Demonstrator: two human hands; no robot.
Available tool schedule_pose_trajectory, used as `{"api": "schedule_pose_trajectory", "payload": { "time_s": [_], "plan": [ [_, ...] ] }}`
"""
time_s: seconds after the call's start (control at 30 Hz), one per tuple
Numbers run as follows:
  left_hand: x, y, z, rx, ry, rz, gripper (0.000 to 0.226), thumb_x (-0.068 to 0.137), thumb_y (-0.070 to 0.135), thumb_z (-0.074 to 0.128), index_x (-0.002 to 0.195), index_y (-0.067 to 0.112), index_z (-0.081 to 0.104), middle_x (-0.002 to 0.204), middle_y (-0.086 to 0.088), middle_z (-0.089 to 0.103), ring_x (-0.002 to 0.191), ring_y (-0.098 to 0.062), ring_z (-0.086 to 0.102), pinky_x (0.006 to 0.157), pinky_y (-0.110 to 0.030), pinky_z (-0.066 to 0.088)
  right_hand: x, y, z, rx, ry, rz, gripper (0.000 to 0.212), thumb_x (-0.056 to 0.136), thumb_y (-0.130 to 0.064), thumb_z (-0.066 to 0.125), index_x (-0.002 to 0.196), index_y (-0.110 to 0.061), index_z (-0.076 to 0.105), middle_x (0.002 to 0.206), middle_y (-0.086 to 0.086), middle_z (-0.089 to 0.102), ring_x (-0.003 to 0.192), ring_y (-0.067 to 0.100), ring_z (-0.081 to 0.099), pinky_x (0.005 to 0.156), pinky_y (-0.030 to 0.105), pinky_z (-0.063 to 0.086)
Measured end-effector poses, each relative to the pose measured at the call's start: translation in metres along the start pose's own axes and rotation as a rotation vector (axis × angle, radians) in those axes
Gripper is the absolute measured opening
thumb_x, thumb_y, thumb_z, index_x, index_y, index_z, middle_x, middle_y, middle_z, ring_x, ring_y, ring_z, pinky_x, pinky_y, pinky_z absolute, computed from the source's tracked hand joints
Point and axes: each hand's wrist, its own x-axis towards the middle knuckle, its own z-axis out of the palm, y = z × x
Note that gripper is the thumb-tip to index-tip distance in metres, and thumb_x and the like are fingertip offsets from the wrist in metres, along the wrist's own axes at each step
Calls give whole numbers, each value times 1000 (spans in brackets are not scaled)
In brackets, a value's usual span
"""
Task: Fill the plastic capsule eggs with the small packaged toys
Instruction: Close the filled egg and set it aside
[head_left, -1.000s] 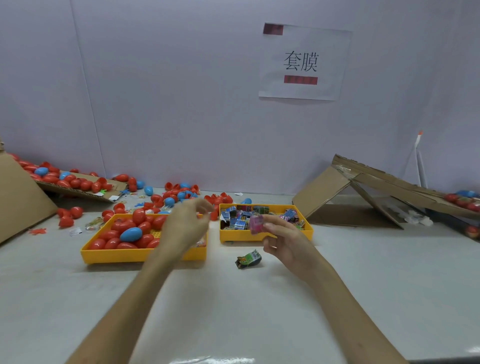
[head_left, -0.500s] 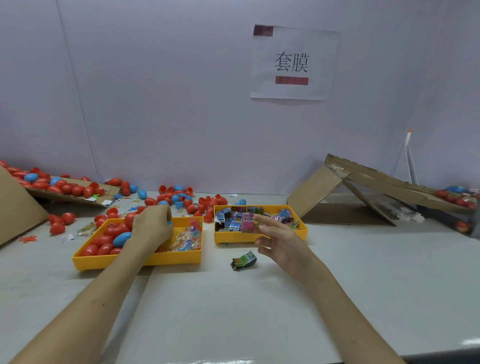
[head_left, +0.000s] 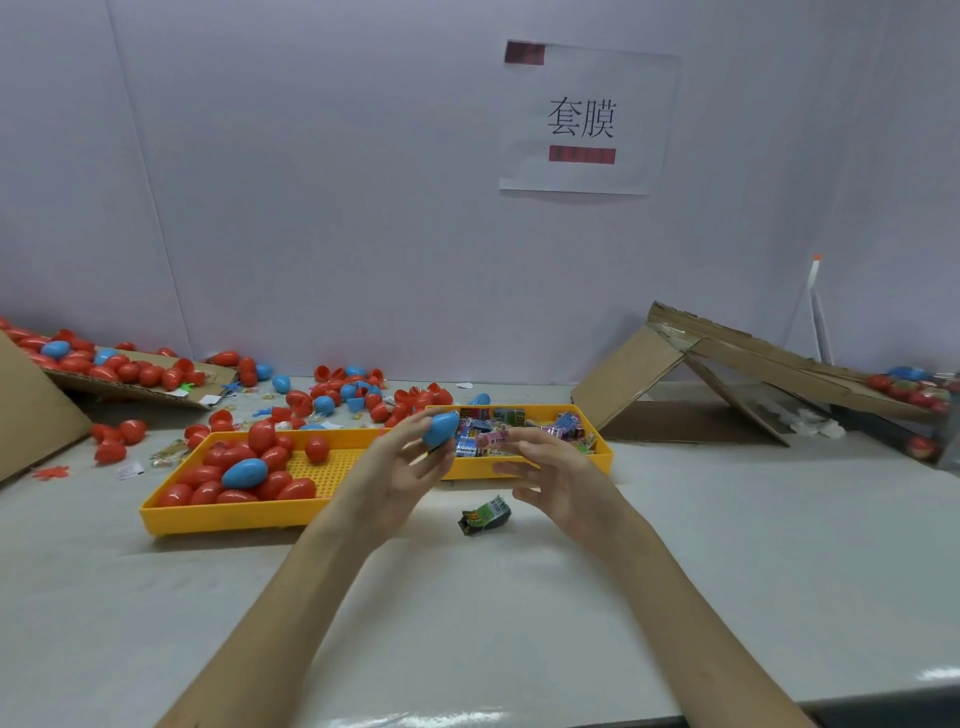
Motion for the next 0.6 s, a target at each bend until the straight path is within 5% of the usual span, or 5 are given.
{"api": "schedule_pose_trajectory", "payload": {
  "time_s": [0.2,0.6],
  "plan": [
    [-4,-5,-7,102,15,52,27,89,12,69,116,13,73,109,-9,77,102,-25,74,76,-27,61,1,1,2,-5,-4,-23,49,77,-23,69,126,-25,68,112,-3,72,87,16,70,73,28,47],
    [-6,-18,3,332,31,18,28,95,38,64,108,14,67,90,-10,78,86,-22,77,67,-22,58,0,2,3,-58,-12,-34,34,77,-27,68,111,-25,75,110,-4,73,87,12,70,80,31,45]
  ]
}}
